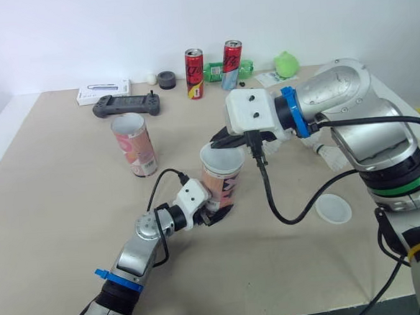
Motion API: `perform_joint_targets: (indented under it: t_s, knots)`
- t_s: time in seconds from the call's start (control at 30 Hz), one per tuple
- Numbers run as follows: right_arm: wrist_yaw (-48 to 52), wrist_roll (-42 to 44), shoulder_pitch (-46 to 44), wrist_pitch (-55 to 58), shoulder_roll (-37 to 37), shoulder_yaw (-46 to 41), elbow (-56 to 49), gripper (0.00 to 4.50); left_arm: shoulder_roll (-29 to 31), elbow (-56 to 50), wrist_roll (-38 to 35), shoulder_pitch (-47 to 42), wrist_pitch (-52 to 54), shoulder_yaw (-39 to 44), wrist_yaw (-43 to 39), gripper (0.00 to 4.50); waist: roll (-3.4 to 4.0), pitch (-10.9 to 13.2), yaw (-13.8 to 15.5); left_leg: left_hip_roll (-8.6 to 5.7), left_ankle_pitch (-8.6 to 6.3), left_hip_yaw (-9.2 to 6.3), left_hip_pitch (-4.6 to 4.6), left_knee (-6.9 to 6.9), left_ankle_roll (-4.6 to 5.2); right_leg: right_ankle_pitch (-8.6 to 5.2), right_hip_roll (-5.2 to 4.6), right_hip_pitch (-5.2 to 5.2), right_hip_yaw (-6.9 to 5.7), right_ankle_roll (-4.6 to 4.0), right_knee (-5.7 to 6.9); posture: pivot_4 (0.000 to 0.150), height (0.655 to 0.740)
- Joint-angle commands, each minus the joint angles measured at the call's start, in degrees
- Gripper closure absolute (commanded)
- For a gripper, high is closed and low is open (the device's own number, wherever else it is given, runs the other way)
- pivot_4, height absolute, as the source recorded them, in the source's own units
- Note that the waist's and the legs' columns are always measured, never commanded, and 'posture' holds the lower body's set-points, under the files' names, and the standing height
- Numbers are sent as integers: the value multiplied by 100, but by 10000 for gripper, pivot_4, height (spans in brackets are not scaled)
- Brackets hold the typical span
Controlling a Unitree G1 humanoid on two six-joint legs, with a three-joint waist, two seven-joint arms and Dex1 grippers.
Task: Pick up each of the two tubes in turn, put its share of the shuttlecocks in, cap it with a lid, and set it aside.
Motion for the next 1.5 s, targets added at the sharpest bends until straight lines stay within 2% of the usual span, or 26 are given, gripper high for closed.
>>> perform_joint_targets:
  t_s: [0.03, 0.17, 0.27, 0.37, 0.63, 0.73, 0.87, 1.0, 1.17, 1.5]
  knots:
    - [-4, -85, 1, -89, 25, 12, 3, 36756, -30, 24, 22, 48, 63, -67, 26, 7568, 0, 0, 0, 0, 0, 0, 0, 0, 0, 0, 0, 0, 0, 0, 0, 1500, 7400]
    - [-32, -133, 0, -153, 44, -35, 52, 19779, -38, 48, 19, 25, 58, -69, 26, 7568, 0, 0, 1, 0, 0, 1, 0, 0, 0, 0, 0, 0, 0, 0, 0, 1500, 7400]
    - [-45, -158, 2, -201, 41, -69, 91, 9167, -49, 66, 20, 13, 44, -64, 34, 7568, 0, 0, 0, 0, 0, 0, 0, 0, 0, 0, 0, 1, -1, -1, 0, 1500, 7400]
    - [-79, -146, 7, -232, 32, -125, 107, 534, -62, 83, 29, 9, 26, -70, 43, 7568, 1, -1, 0, 0, 0, 0, 1, 0, 0, 0, 0, 2, -1, 0, 0, 1500, 7400]
    - [-84, 251, -412, -117, 166, -568, 191, 534, -78, 91, 28, -9, 24, -69, 49, 7568, 2, 0, 0, 0, 0, 0, 1, 0, 0, 1, 0, 0, -1, -1, 0, 1500, 7400]
    - [-12, 409, -502, 2, 121, -653, 172, 9088, -85, 102, 25, -22, 25, -71, 47, 7568, 1, 0, 2, 0, 0, 0, 0, -1, 0, 0, 0, 0, -1, 0, 0, 1500, 7400]
    - [88, 535, -515, 122, -20, -731, 143, 28215, -85, 118, 21, -28, 14, -69, 33, 7568, 1, 1, 1, 0, 0, 0, -1, -1, 0, -1, -1, 0, -1, 0, -1, 1500, 7400]
    - [242, 598, -326, 254, -127, -518, -64, 43904, -83, 134, 17, -40, 10, -71, 18, 7568, 1, 1, -1, 0, 0, 0, -1, -2, 0, -1, 0, -1, -1, -2, 0, 1500, 7400]
    - [268, 432, -125, 223, -84, -186, -89, 44555, -81, 130, 16, -24, 7, -68, 20, 7568, 2, 1, 0, 0, 0, 1, -1, -3, 0, -1, 0, -2, 0, -1, -1, 1500, 7400]
    - [282, 435, -67, 233, 32, -66, 58, 44555, -86, 96, 29, -3, 15, -62, 64, 7568, 2, 1, 0, 0, 0, 0, -2, -3, 0, -2, 0, -3, -1, -1, -1, 1500, 7400]
